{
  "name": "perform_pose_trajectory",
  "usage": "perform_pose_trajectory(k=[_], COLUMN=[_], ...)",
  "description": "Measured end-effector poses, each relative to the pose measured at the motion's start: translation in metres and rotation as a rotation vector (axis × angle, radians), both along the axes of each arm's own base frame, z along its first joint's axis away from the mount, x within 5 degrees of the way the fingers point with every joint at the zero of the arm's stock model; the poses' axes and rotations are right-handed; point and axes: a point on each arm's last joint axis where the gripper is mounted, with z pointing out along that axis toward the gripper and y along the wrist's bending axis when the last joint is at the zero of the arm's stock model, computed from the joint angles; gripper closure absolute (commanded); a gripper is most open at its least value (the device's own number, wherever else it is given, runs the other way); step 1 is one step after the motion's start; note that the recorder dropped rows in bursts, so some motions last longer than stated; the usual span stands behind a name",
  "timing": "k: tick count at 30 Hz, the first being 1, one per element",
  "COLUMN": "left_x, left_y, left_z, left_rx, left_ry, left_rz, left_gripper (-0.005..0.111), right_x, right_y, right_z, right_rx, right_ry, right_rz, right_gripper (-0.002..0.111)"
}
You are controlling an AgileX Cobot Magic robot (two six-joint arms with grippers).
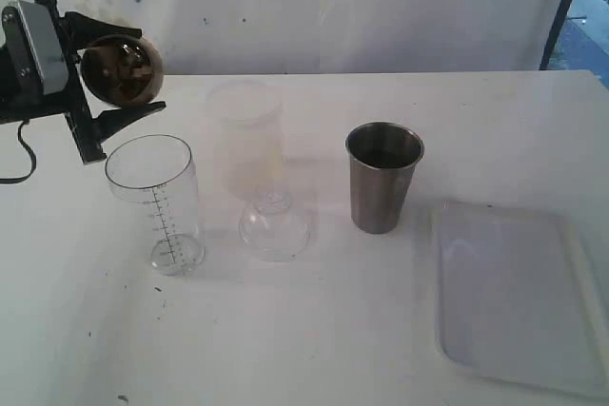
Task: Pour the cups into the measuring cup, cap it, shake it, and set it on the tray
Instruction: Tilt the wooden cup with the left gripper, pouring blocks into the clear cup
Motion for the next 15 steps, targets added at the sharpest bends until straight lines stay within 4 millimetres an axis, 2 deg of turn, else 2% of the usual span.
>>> perform_pose_trajectory(k=[15], left_x=[-0.0003], left_y=[-0.0006], left_z=[0.0004], left_rx=[0.081], left_ry=[-0.125], left_rz=[-0.027], left_gripper=[0.107], right_x=[0.0], right_y=[0.0], right_z=[0.0], right_rx=[0.0], right_ry=[0.0], right_rz=[0.0], right_gripper=[0.108])
